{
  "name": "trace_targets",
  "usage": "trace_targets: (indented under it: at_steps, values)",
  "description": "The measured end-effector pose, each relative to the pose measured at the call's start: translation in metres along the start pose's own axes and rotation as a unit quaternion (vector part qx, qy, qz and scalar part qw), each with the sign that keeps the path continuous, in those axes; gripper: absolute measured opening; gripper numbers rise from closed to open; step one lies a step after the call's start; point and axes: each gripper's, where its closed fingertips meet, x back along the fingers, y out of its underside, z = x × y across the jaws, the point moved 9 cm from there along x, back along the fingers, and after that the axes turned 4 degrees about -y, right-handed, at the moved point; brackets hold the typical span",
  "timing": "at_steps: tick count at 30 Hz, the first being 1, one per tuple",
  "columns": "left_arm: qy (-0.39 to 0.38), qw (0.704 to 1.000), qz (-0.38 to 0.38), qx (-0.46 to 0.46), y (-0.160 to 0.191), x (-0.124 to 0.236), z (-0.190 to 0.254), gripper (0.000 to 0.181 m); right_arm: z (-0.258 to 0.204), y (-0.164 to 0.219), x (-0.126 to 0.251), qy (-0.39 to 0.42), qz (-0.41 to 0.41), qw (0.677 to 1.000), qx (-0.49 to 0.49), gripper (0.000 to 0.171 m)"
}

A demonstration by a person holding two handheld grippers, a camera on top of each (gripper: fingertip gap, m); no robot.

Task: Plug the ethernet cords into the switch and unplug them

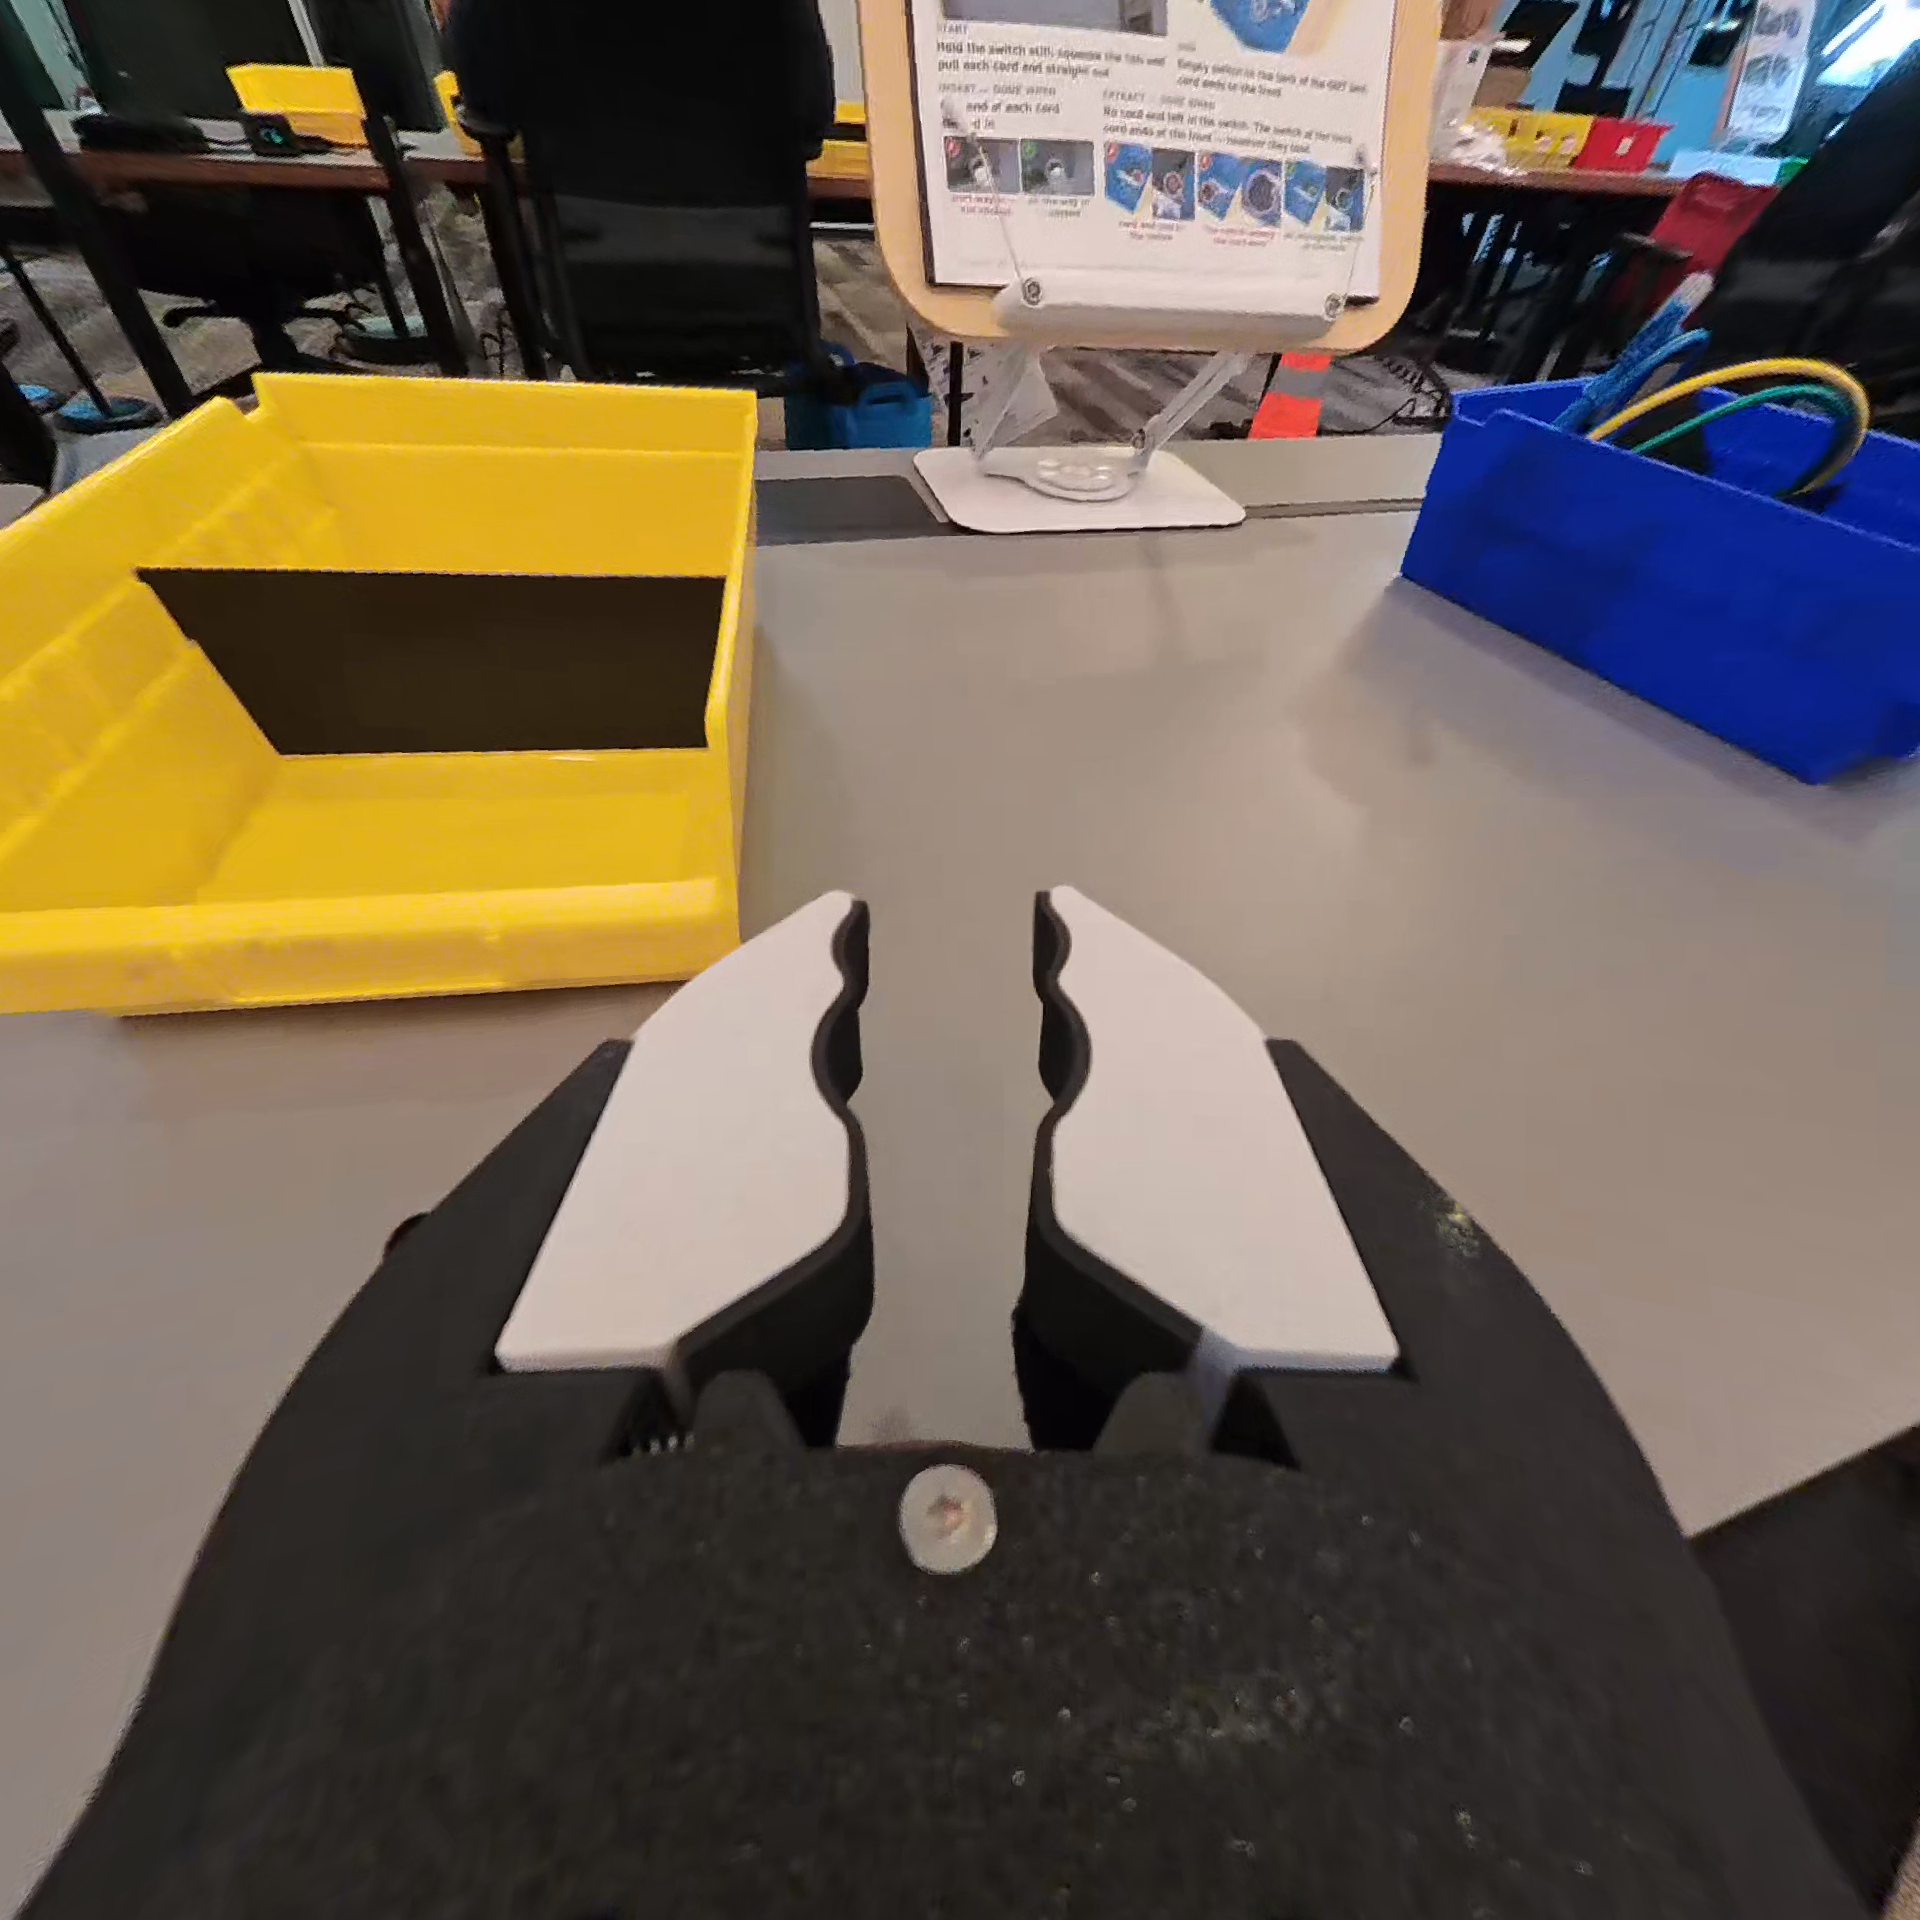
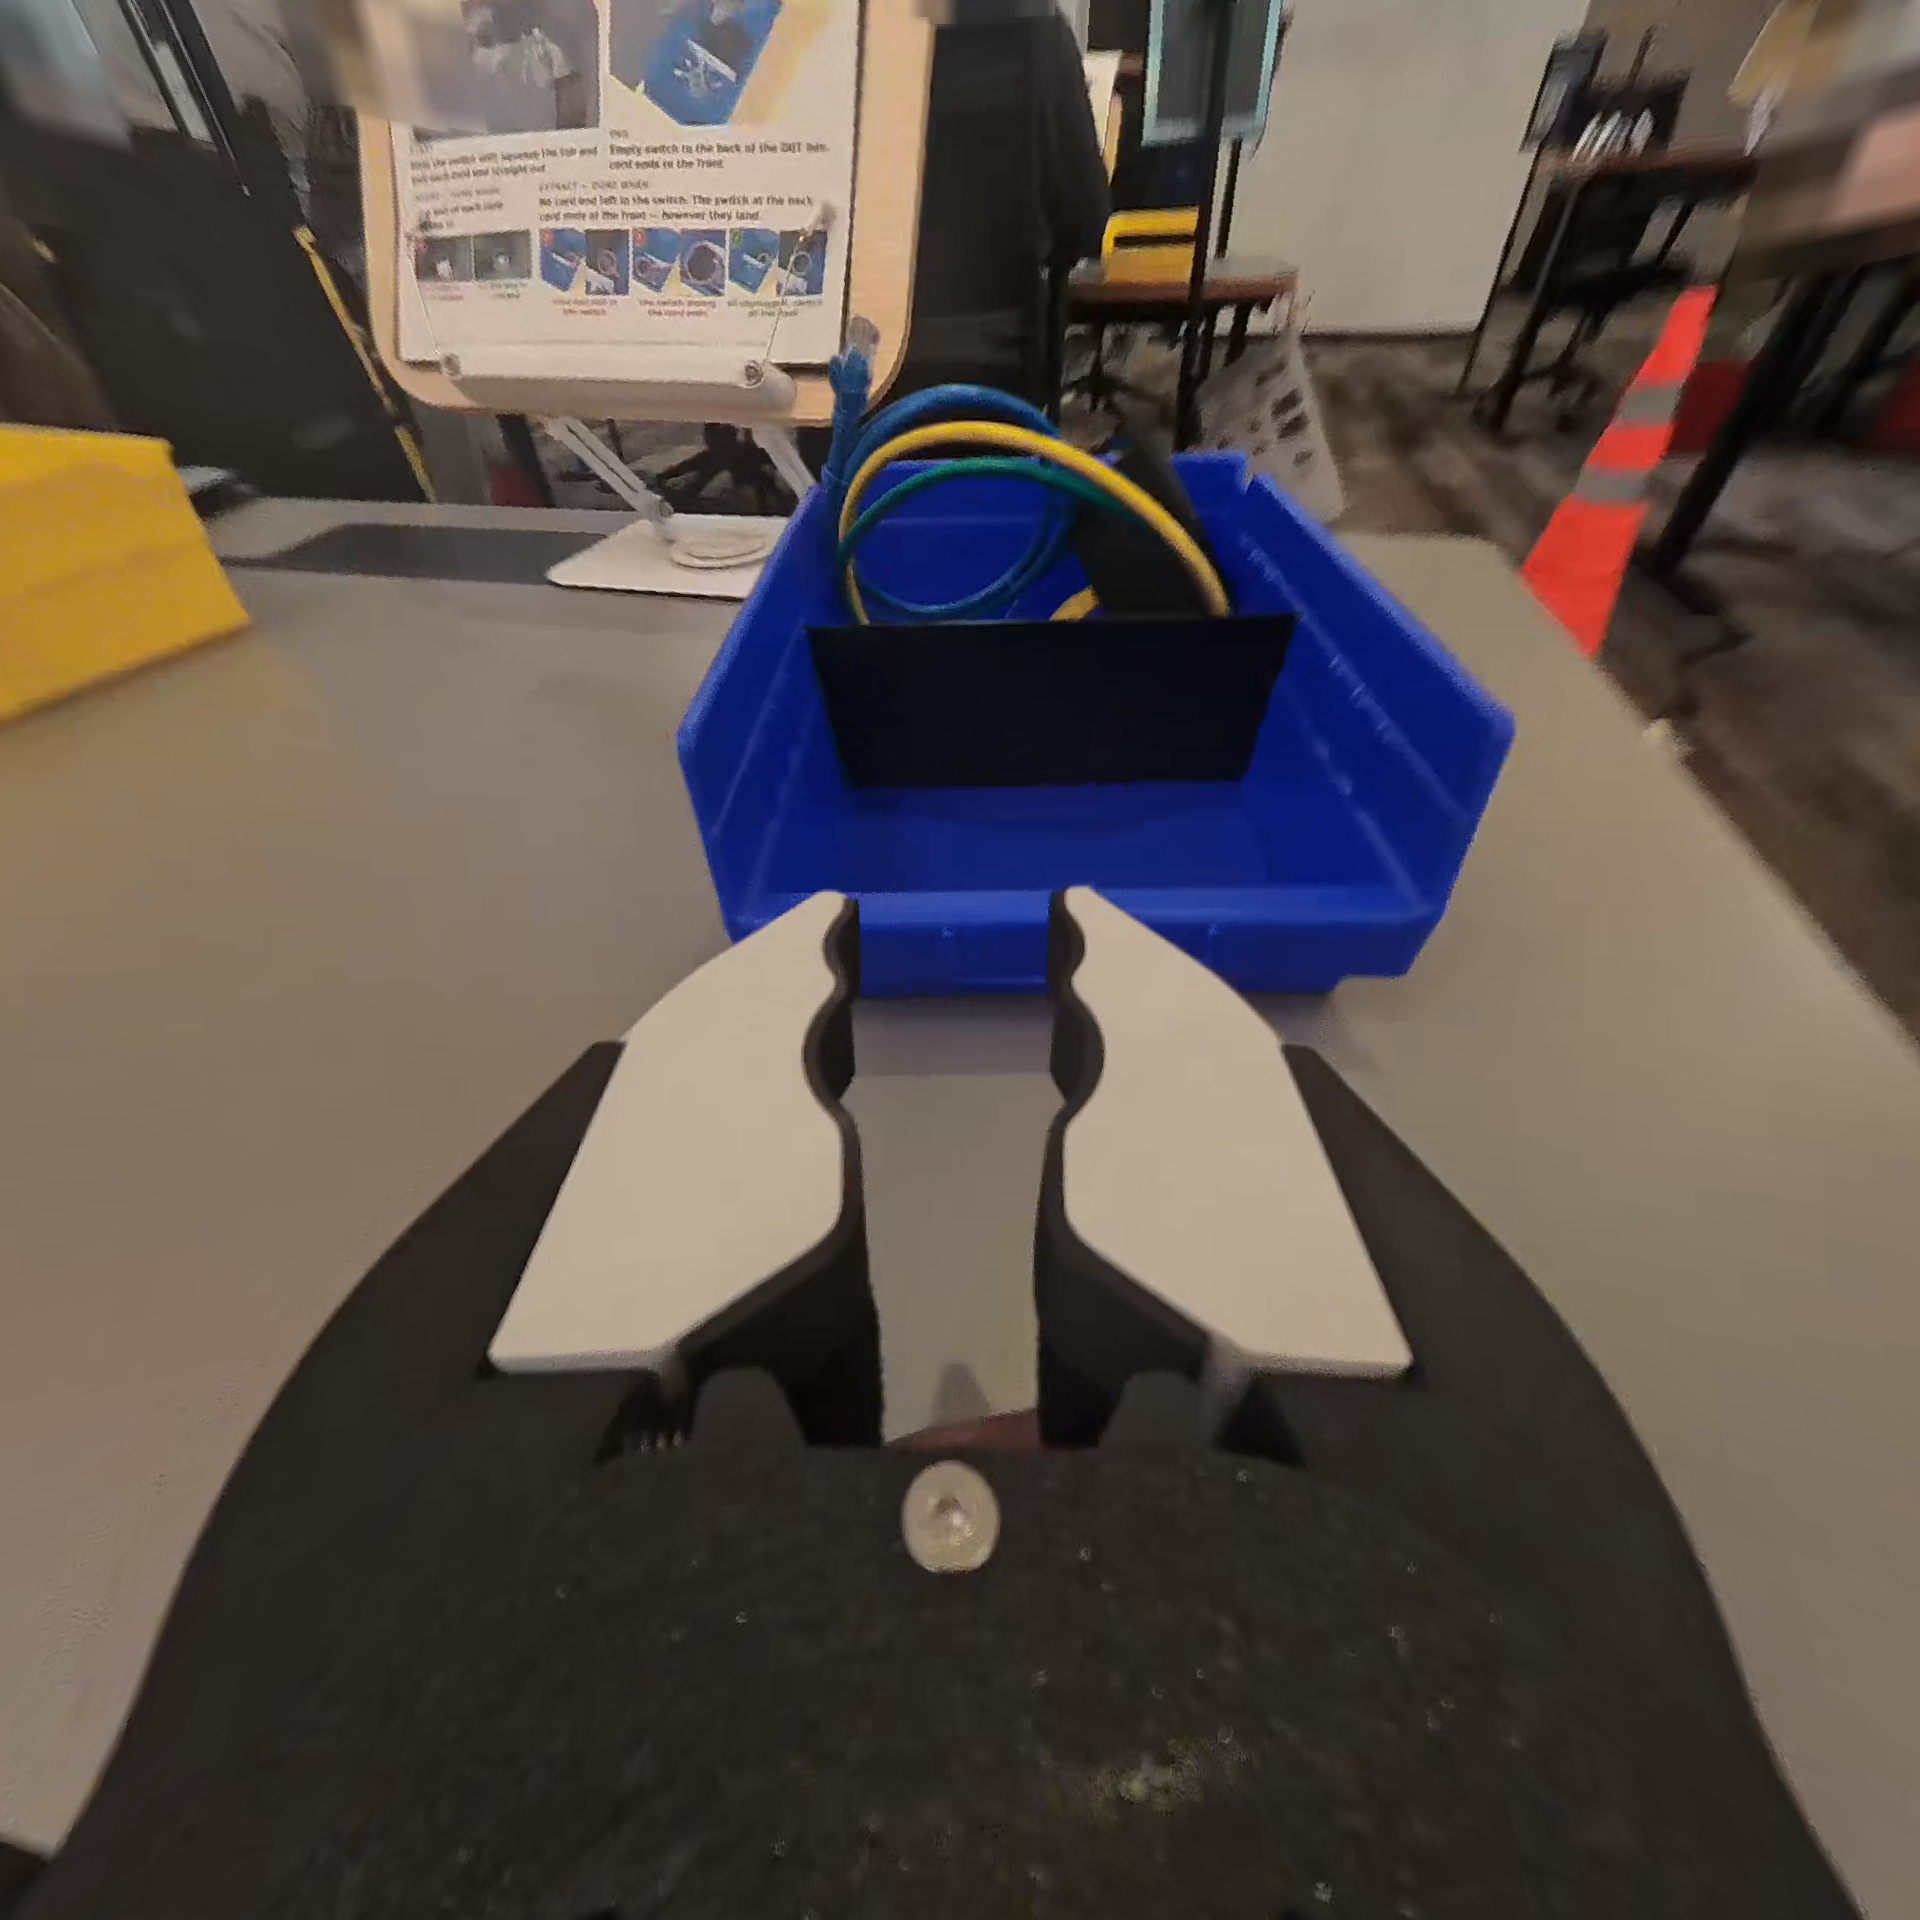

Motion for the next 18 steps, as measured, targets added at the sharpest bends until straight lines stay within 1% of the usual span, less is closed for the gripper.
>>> trace_targets:
  at_steps: [2,7,11,18]
  values:
    - [0.001,1.0,0.002,0.0,-0.002,-0.003,0.001,0.03,-0.002,0.004,-0.003,-0.008,-0.004,1.0,0.025,0.035]
    - [0.008,1.0,-0.009,-0.014,0.001,-0.009,0.004,0.03,-0.001,0.012,-0.015,-0.033,-0.033,0.999,-0.002,0.038]
    - [0.024,1.0,-0.016,0.009,0.003,-0.012,0.002,0.03,-0.003,0.013,-0.022,-0.021,-0.049,0.998,0.039,0.039]
    - [0.035,0.999,-0.027,0.023,0.006,-0.011,0.002,0.03,-0.006,0.013,-0.021,-0.022,-0.053,0.997,0.047,0.039]
